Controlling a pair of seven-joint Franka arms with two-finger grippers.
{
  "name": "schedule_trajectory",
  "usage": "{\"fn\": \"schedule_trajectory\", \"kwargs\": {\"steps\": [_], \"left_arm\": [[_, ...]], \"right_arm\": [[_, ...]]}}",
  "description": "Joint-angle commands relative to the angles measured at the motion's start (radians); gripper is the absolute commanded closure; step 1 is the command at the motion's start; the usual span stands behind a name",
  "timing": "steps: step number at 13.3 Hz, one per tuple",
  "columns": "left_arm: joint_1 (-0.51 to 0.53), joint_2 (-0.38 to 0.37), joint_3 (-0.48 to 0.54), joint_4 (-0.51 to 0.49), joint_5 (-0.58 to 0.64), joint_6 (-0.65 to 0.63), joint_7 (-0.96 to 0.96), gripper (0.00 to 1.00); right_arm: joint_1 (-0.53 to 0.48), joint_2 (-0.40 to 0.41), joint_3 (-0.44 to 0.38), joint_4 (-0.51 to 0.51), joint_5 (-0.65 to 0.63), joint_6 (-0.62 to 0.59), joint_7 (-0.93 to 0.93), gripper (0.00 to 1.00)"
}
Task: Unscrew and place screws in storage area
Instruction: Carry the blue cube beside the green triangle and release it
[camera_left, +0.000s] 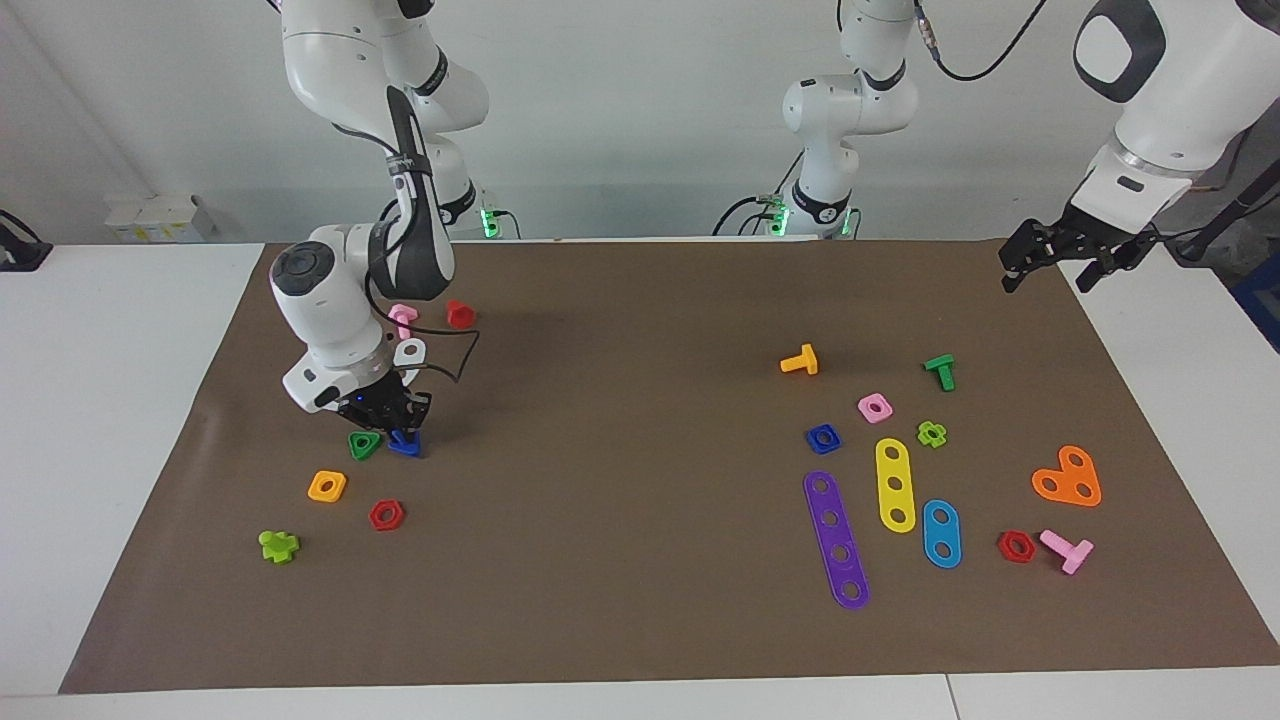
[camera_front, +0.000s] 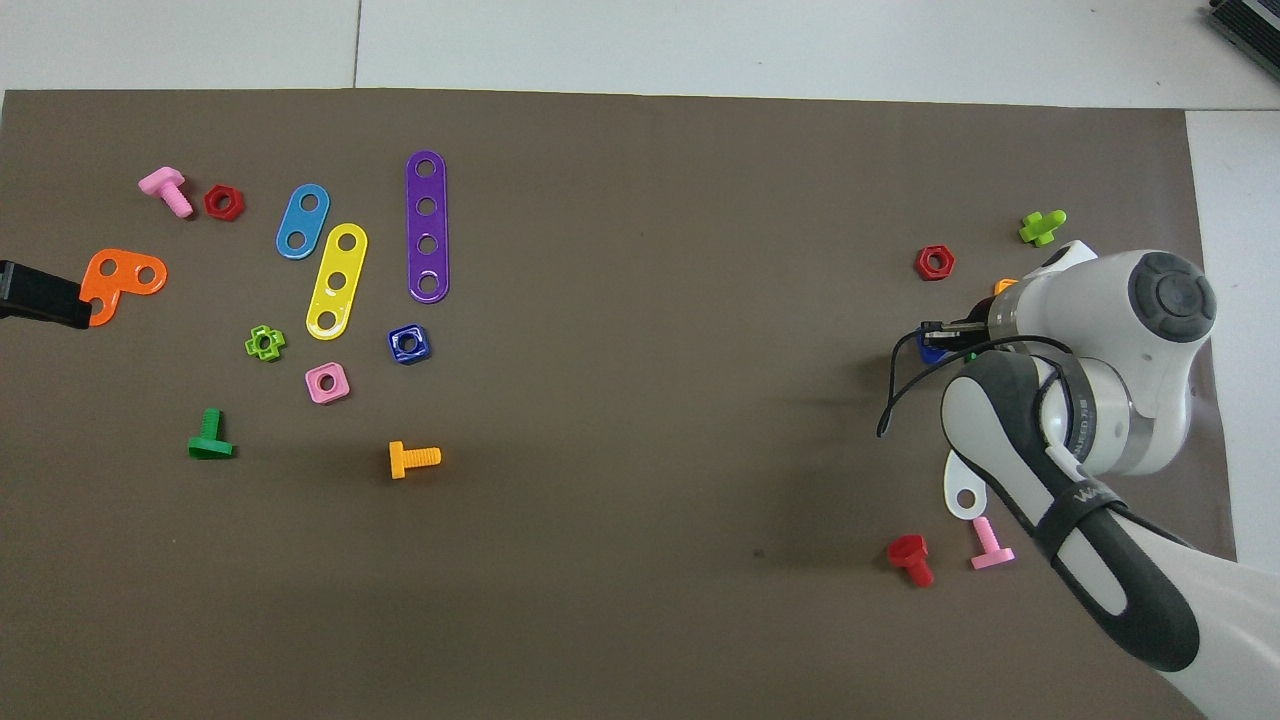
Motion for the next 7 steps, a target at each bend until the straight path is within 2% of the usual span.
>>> {"fn": "schedule_trajectory", "kwargs": {"steps": [1,2,4,7], "left_arm": [[0.002,-0.026,0.000,-0.025,0.020,0.008,0.003,0.00],[0.002,-0.026,0.000,-0.027,0.018,0.014,0.003,0.00],[0.002,-0.026,0.002,-0.025,0.020,0.012,0.003,0.00],[0.003,-0.026,0.000,-0.025,0.018,0.009,0.003,0.00]], "right_arm": [[-0.020,0.012,0.016,-0.012,0.027,0.034,-0.017,0.10],[-0.024,0.013,0.014,0.001,0.026,0.031,-0.018,0.00],[-0.015,-0.011,0.011,0.060,0.024,-0.019,-0.006,0.00],[-0.018,-0.085,-0.019,0.204,0.000,-0.261,-0.005,0.00]]}}
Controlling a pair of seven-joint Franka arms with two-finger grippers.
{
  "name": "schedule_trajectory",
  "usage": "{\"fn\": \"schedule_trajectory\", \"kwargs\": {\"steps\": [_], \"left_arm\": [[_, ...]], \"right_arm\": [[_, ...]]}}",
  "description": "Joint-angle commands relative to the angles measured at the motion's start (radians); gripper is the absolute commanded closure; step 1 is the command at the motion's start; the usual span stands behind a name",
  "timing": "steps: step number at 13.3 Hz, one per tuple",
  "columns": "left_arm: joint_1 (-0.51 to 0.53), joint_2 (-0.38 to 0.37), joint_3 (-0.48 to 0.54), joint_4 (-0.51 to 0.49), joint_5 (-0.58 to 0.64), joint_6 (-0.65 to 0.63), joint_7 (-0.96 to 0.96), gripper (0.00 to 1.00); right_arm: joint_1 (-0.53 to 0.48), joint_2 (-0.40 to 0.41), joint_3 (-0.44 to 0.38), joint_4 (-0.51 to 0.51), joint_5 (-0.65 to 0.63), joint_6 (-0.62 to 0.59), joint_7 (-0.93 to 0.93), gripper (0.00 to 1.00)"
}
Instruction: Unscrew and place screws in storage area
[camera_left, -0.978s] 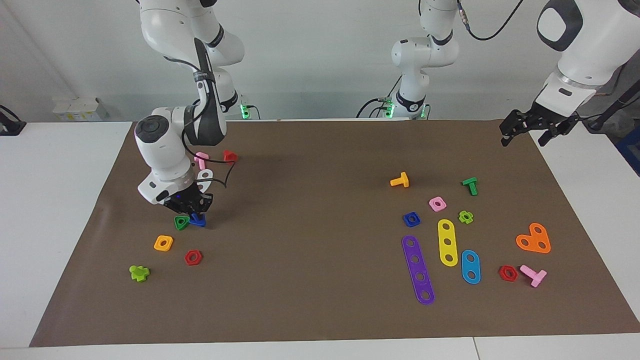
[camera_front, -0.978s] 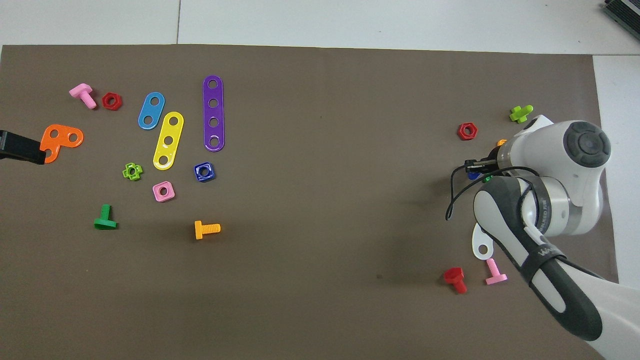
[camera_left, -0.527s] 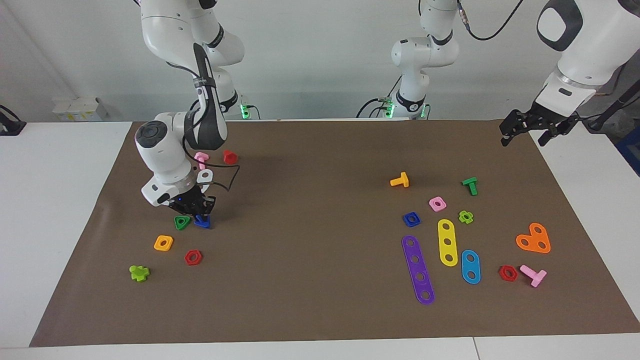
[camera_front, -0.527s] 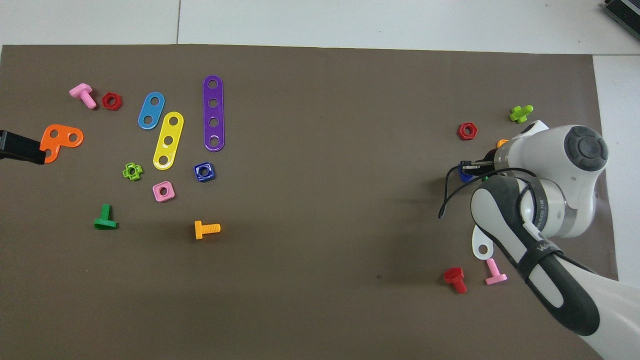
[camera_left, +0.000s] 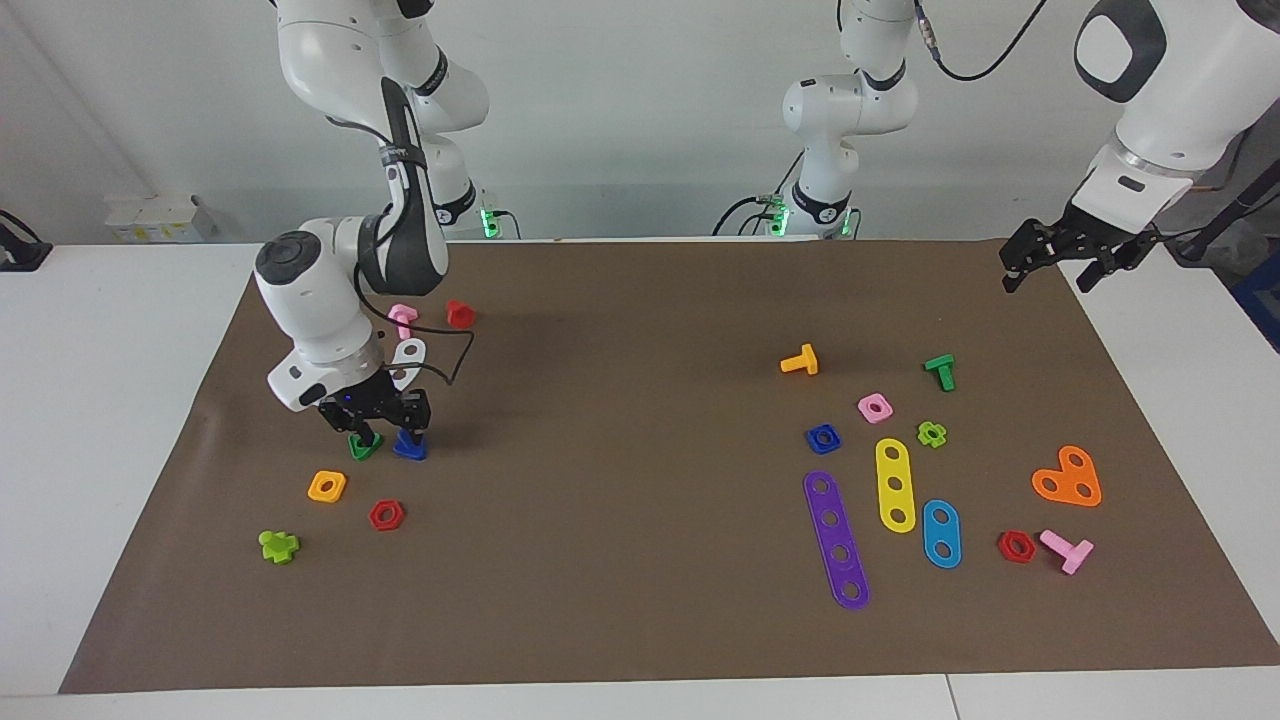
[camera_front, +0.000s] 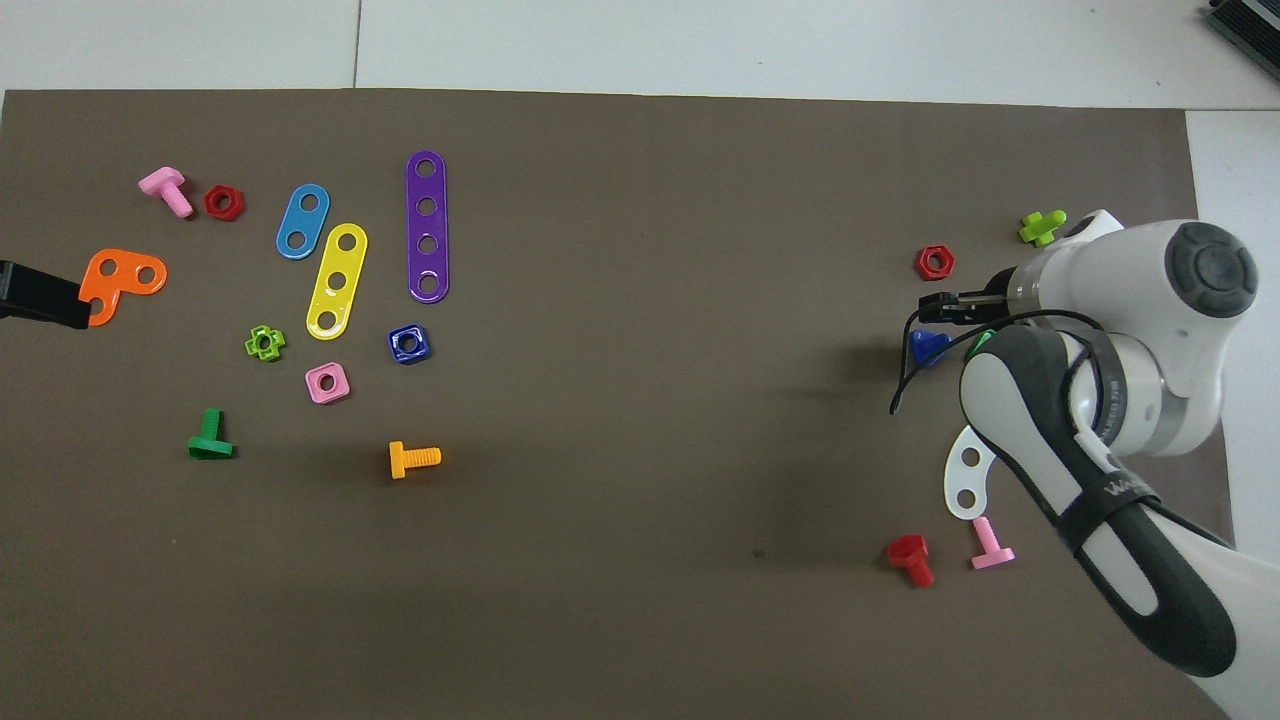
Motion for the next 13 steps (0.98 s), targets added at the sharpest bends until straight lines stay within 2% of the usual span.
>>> {"fn": "schedule_trajectory", "kwargs": {"steps": [1,4,8,13], "left_arm": [[0.001,-0.026,0.001,-0.028,0.020,0.012,0.003,0.00],[0.001,-0.026,-0.001,-0.028,0.020,0.014,0.003,0.00],[0.003,-0.026,0.001,-0.027,0.018,0.014,0.003,0.00],[0.007,-0.027,0.001,-0.031,0.017,0.017,0.008,0.00]], "right_arm": [[-0.015,-0.096,-0.018,0.117,-0.040,-0.226,-0.005,0.00],[-0.032,-0.216,-0.017,0.173,-0.102,-0.434,0.029,0.00],[-0.041,-0.229,-0.017,0.376,-0.105,-0.740,0.124,0.00],[-0.085,-0.248,-0.044,0.374,-0.102,-0.782,0.063,0.00]]}}
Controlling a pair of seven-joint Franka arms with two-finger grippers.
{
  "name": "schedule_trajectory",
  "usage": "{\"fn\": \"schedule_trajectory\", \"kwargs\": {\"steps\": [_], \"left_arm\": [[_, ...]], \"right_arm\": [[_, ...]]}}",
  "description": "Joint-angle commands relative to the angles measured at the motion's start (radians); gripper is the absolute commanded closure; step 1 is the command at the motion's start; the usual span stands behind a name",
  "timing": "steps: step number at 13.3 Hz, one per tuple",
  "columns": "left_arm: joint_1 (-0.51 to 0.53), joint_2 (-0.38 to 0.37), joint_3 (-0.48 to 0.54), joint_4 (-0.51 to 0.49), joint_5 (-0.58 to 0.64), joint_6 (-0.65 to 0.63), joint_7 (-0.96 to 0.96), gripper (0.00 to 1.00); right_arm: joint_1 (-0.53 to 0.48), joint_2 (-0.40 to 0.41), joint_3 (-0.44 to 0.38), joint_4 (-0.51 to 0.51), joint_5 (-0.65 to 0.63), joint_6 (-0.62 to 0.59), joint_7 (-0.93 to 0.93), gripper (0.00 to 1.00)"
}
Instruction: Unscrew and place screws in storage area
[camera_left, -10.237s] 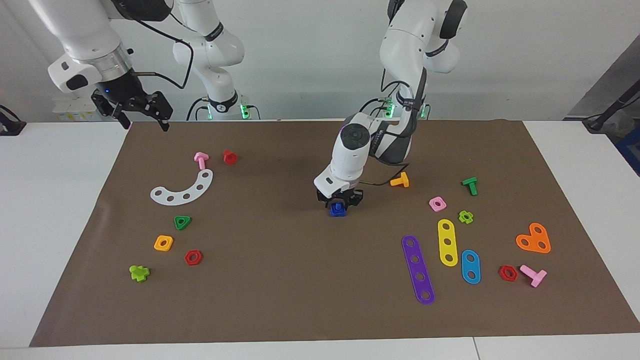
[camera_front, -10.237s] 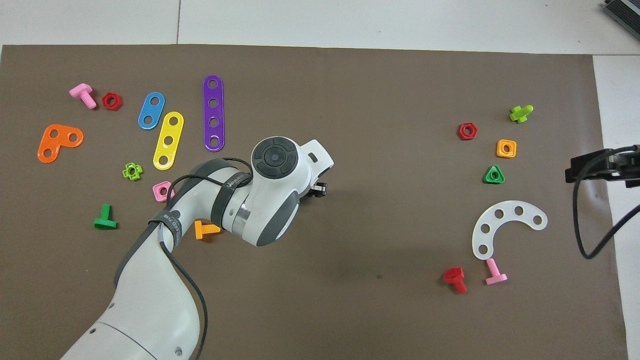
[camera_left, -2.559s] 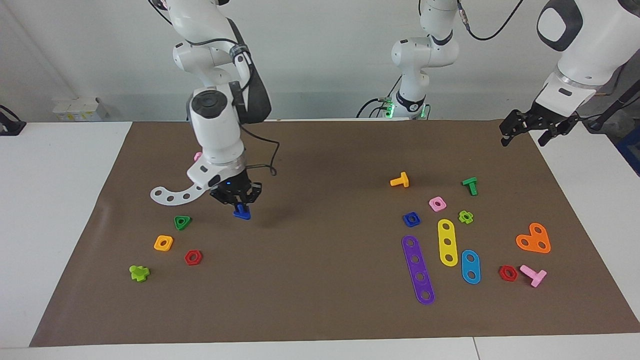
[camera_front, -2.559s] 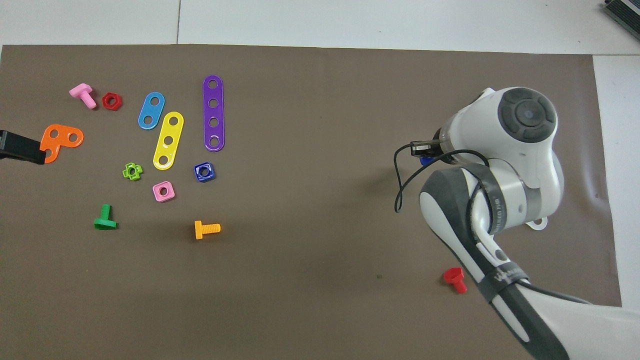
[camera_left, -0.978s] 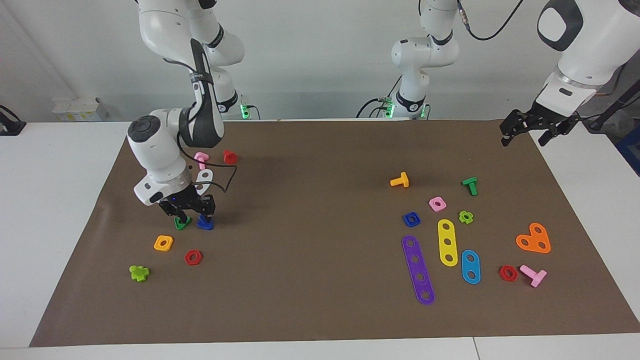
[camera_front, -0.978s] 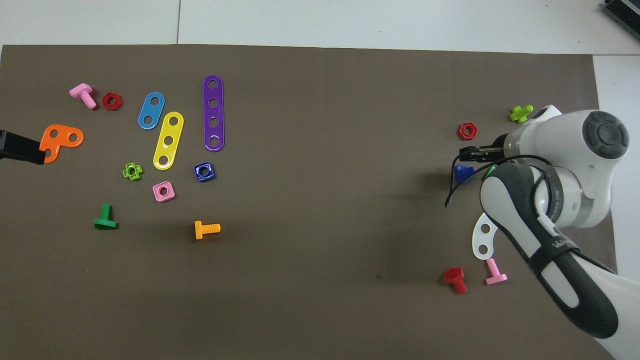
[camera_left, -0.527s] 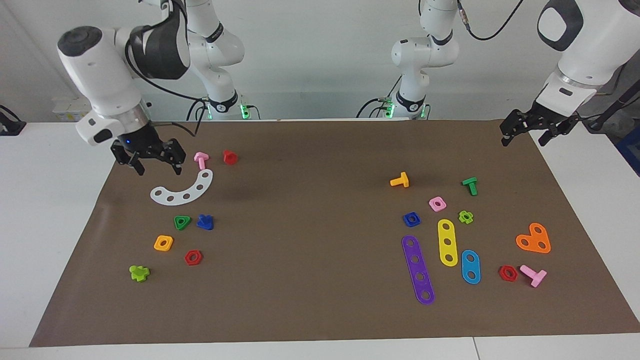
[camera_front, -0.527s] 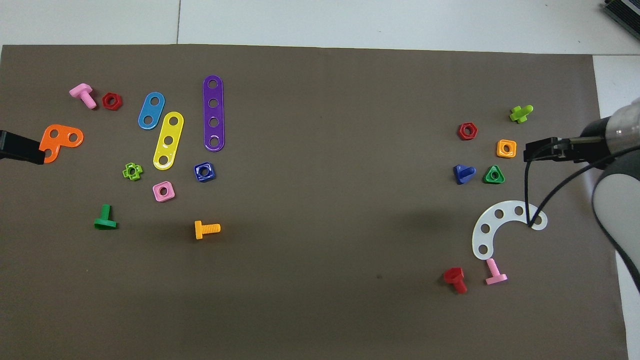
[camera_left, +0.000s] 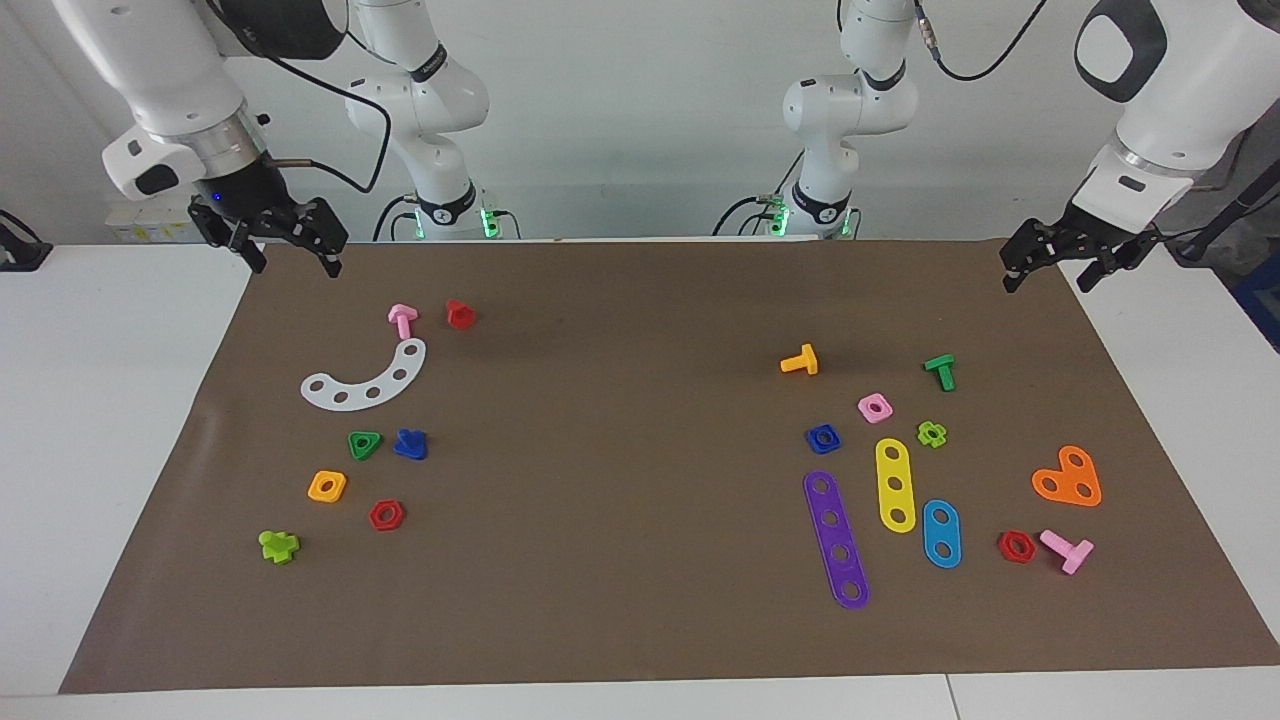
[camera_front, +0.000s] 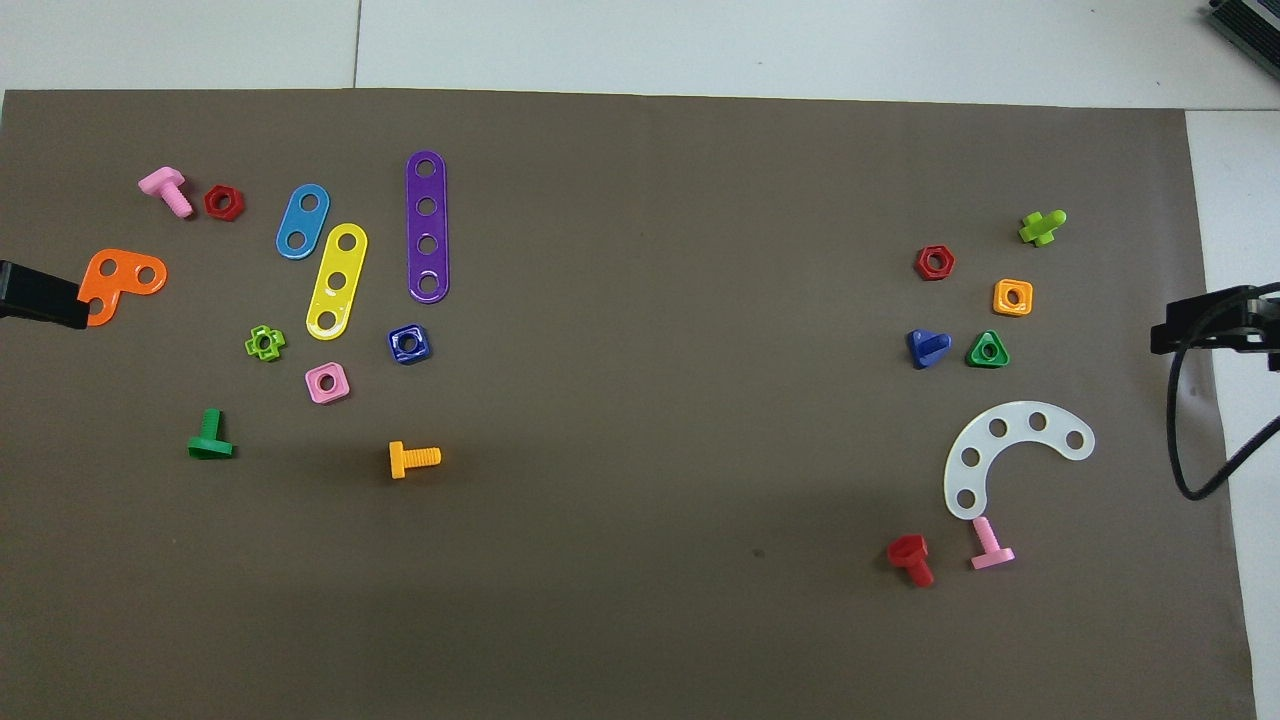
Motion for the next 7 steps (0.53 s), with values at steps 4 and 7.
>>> {"fn": "schedule_trajectory", "kwargs": {"steps": [4,7], "left_arm": [[0.024,-0.032,0.000,-0.040,-0.067,0.018,0.032,0.00],[0.034,-0.041,-0.001,-0.067,-0.098,0.026,0.035,0.00]], "right_arm": [[-0.006,-0.007,0.004,0.003,-0.048,-0.043,-0.037,0.00],[-0.003,-0.008,0.013,0.000,-0.048,-0.039,-0.037,0.00]]}}
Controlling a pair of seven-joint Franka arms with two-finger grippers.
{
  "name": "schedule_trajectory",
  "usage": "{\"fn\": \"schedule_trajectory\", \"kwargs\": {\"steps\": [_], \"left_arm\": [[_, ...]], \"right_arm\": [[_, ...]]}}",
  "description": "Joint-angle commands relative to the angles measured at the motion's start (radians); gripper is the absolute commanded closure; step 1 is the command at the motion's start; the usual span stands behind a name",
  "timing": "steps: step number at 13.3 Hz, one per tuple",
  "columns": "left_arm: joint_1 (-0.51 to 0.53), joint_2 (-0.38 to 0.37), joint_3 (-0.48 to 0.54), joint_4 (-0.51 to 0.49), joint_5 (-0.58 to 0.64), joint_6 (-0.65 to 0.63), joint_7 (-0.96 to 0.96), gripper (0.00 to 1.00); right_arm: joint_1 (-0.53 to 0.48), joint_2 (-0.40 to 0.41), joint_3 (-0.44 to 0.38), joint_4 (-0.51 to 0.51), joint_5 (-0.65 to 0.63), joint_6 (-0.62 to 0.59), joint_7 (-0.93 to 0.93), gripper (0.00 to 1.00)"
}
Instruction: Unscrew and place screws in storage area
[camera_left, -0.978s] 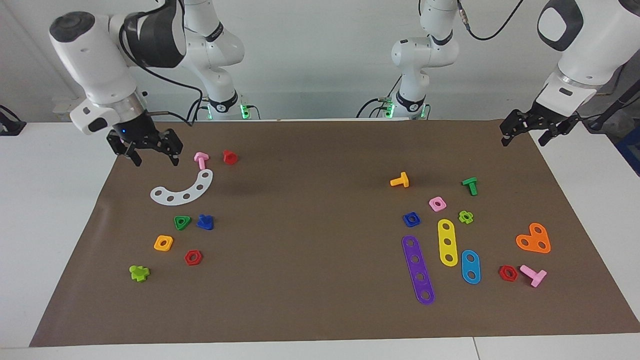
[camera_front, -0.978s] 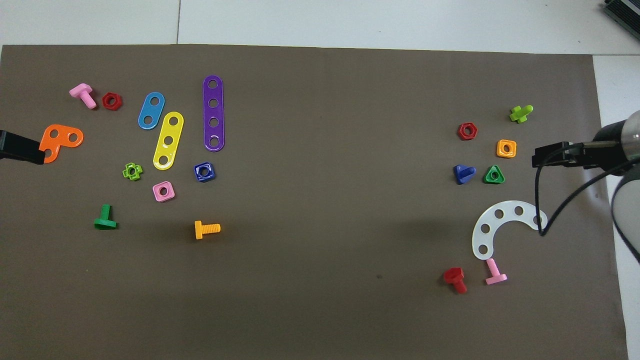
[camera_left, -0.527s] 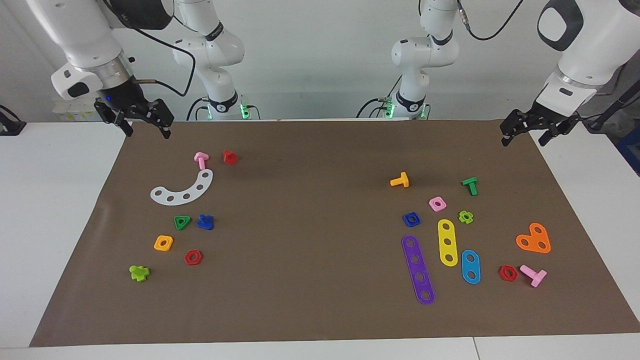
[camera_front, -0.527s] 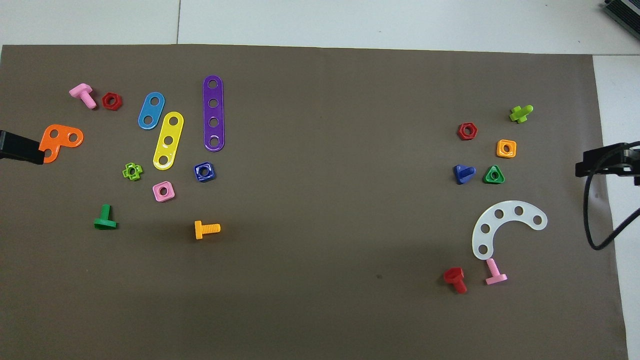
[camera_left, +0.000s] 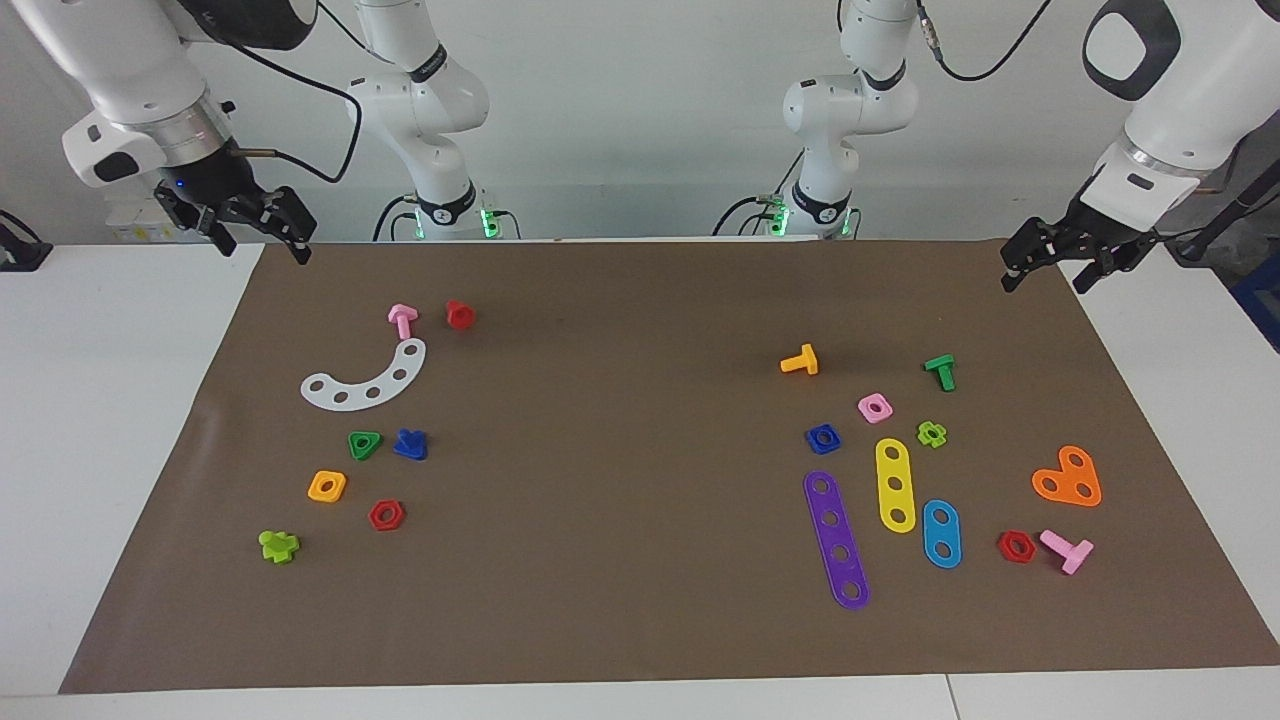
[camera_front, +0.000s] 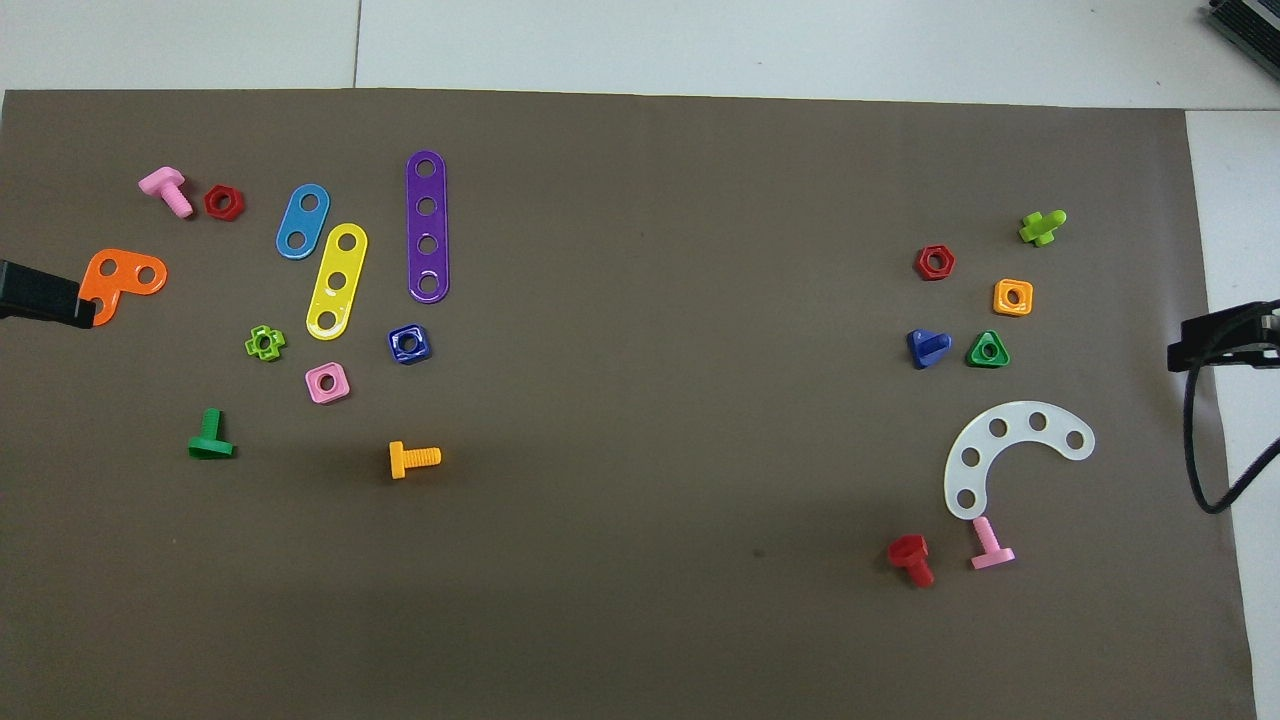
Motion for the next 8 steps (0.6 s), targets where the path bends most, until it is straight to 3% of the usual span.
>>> {"fn": "schedule_trajectory", "kwargs": {"steps": [1,8], "left_arm": [[0.010,-0.042,-0.004,-0.062,-0.034,0.027,0.023,0.00],[0.003,-0.053,-0.009,-0.081,-0.035,0.032,0.023,0.00]], "right_arm": [[0.009,-0.006,0.015,0.001,-0.017,0.003,-0.018,0.00],[0.012,-0.011,0.020,0.004,-0.011,-0.010,-0.007,0.00]]}}
